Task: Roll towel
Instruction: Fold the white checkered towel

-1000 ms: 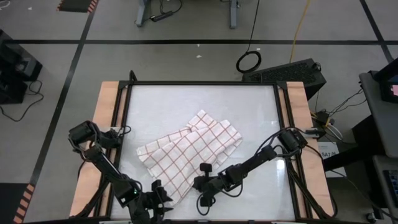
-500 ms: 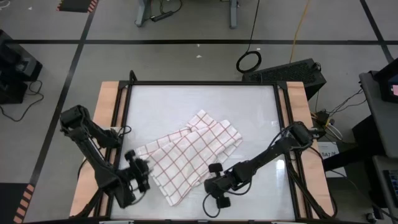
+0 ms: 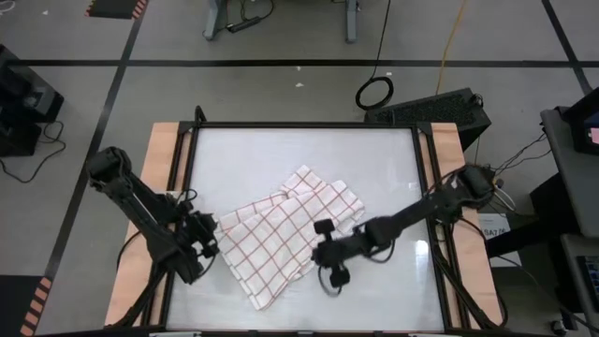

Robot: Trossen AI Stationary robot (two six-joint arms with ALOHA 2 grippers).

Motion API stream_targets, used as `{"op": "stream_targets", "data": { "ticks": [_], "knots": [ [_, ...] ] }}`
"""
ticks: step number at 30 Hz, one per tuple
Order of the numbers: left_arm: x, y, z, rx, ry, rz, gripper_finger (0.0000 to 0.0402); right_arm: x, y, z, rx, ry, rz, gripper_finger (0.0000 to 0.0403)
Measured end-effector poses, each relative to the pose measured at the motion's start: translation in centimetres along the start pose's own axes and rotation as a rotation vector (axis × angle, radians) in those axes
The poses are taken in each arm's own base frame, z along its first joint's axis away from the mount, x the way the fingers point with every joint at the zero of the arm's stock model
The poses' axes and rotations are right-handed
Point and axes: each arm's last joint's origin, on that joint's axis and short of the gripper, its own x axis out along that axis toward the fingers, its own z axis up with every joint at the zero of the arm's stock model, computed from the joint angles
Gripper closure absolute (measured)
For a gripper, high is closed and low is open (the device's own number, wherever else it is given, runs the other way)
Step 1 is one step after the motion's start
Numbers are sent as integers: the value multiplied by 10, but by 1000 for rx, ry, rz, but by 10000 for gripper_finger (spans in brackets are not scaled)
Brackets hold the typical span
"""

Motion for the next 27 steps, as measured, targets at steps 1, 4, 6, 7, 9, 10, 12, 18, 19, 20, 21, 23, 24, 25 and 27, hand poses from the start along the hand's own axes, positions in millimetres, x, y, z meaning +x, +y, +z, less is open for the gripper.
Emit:
{"op": "stream_targets", "data": {
  "ticks": [1, 4, 6, 7, 9, 10, 12, 18, 19, 20, 21, 23, 24, 25, 27],
  "knots": [
    [0, 2, -1, -10, -2, -22, 256, 4, -7, -8, 24, -55, 18, 402],
    [-4, 5, 1, -13, 15, -115, 256, 16, -29, -26, 129, -236, 44, 402],
    [-9, 6, 1, -1, 54, -189, 256, 22, -40, -32, 204, -349, 53, 402],
    [-10, 6, 0, 0, 77, -214, 255, 25, -45, -34, 238, -389, 49, 403],
    [-13, 6, -2, 16, 125, -253, 249, 33, -52, -35, 290, -447, 45, 403],
    [-15, 6, -4, 25, 148, -265, 244, 37, -54, -34, 298, -465, 46, 403],
    [-15, 4, -9, 62, 187, -271, 230, 47, -55, -27, 292, -489, 73, 403],
    [-6, -18, -17, 285, 181, -247, 183, 78, -47, -4, 253, -510, 137, 403],
    [-2, -20, -19, 315, 179, -210, 179, 81, -45, 0, 243, -519, 140, 403],
    [1, -22, -20, 353, 174, -176, 177, 85, -43, 4, 236, -525, 143, 403],
    [4, -24, -22, 394, 174, -151, 178, 90, -42, 7, 233, -532, 145, 403],
    [10, -26, -26, 454, 186, -75, 185, 100, -40, 10, 228, -529, 159, 403],
    [12, -25, -27, 476, 195, -29, 191, 106, -38, 10, 224, -523, 170, 403],
    [14, -25, -28, 492, 198, 4, 198, 113, -37, 10, 223, -519, 175, 403],
    [17, -28, -30, 496, 197, 15, 213, 123, -35, 8, 225, -506, 179, 403]
  ]
}}
